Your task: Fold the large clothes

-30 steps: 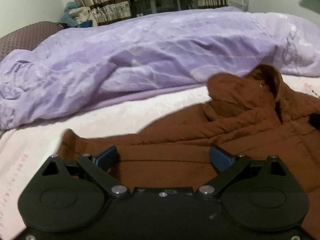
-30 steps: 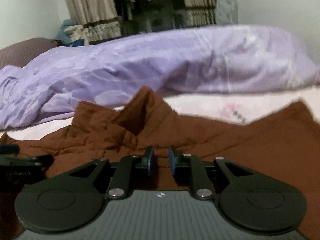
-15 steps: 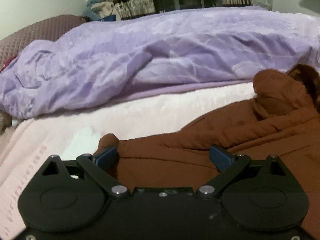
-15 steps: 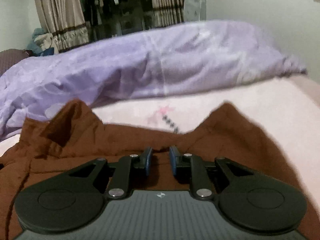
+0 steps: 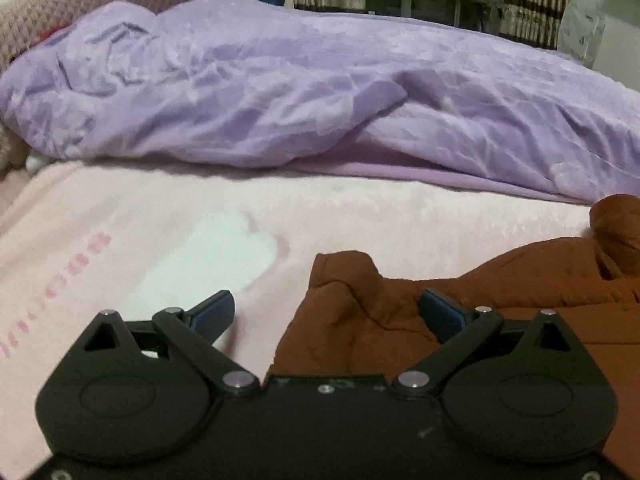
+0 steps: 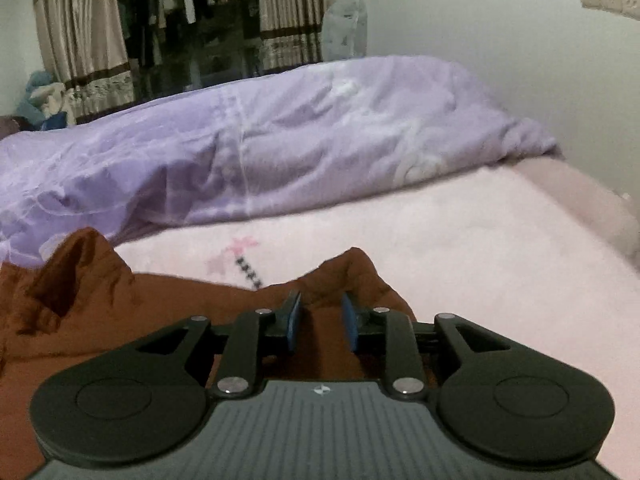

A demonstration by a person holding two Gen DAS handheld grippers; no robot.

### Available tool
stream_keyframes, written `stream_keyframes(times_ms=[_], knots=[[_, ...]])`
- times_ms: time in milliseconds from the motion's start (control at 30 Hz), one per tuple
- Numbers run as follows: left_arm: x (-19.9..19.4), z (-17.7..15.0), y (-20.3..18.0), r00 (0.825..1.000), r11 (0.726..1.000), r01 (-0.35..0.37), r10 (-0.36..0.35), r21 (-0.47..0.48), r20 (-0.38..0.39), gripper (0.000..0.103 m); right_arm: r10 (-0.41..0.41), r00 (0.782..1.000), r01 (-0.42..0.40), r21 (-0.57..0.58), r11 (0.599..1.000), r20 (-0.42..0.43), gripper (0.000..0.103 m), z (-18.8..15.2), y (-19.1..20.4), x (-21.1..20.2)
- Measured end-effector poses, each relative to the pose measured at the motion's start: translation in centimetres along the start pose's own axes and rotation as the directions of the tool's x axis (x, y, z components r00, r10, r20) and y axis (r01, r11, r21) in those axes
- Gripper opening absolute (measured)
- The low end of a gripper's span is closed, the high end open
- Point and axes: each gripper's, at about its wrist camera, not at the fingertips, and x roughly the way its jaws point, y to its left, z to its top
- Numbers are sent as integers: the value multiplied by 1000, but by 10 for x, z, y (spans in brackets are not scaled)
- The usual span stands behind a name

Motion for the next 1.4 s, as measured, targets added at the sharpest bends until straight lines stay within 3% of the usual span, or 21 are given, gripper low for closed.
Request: stream_keyframes(times_ms=[100,133,167,300,367,533,600,667,767,800,867,933,1000,1033,1100,1133,1233,1300,1400], knots=[[-37,7,-12,998,997,-50,46,66,50,100,24,999,-26,68,997,27,63,7,-1,-42],[-51,7,-14,997,995,-31,25,96,67,100,49,998,-52,59,997,41,78,5,-2,-56],[-66,4,-17,997,991,-7,-3,132,74,100,64,997,-65,38,997,43,86,1,-4,-73],[-120,-22,-28,996,973,-4,-16,230,83,101,13,1000,-13,5,1000,11,87,-16,-22,-116],[-139,-40,-27,996,968,25,-45,248,75,101,-17,1000,17,41,999,-16,87,-33,-36,-132],[-167,-83,-17,995,963,80,-94,257,41,101,73,990,-42,237,971,-124,87,-82,-75,-142],[-171,-98,-15,995,958,83,-93,275,23,101,113,983,-56,349,935,-145,86,-95,-91,-131],[-172,-107,-13,996,955,81,-89,286,14,101,174,972,-73,497,865,-160,85,-101,-108,-110],[-175,-117,-6,995,957,93,-97,273,-1,101,240,966,-132,613,779,-97,86,-102,-119,-89],[-173,-116,-4,995,959,95,-97,269,-7,101,257,962,-146,623,768,-91,86,-98,-117,-82],[-171,-116,-1,995,959,95,-95,266,-16,101,317,943,-183,644,743,-98,74,-94,-112,-67],[-169,-116,0,995,957,98,-98,274,-16,101,304,947,-176,622,763,-104,58,-91,-104,-60],[-167,-116,-1,995,955,101,-100,280,-16,101,303,947,-194,571,798,-102,52,-88,-96,-53],[-166,-116,-1,995,954,103,-102,282,-17,102,312,945,-212,546,810,-95,43,-88,-93,-48],[-166,-115,1,994,954,106,-105,281,-18,102,326,940,-215,572,792,-97,32,-85,-97,-49],[-168,-114,4,994,954,105,-106,279,-13,102,310,948,-216,563,798,-76,29,-80,-93,-60],[-168,-110,13,997,959,77,-79,272,-1,101,238,969,-247,369,896,70,28,-60,-51,-118],[-165,-105,23,998,966,62,-62,250,-9,101,238,961,-268,269,925,141,27,-44,-14,-148],[-163,-100,38,999,972,42,-40,230,-13,101,296,931,-334,167,928,213,26,-21,45,-182]])
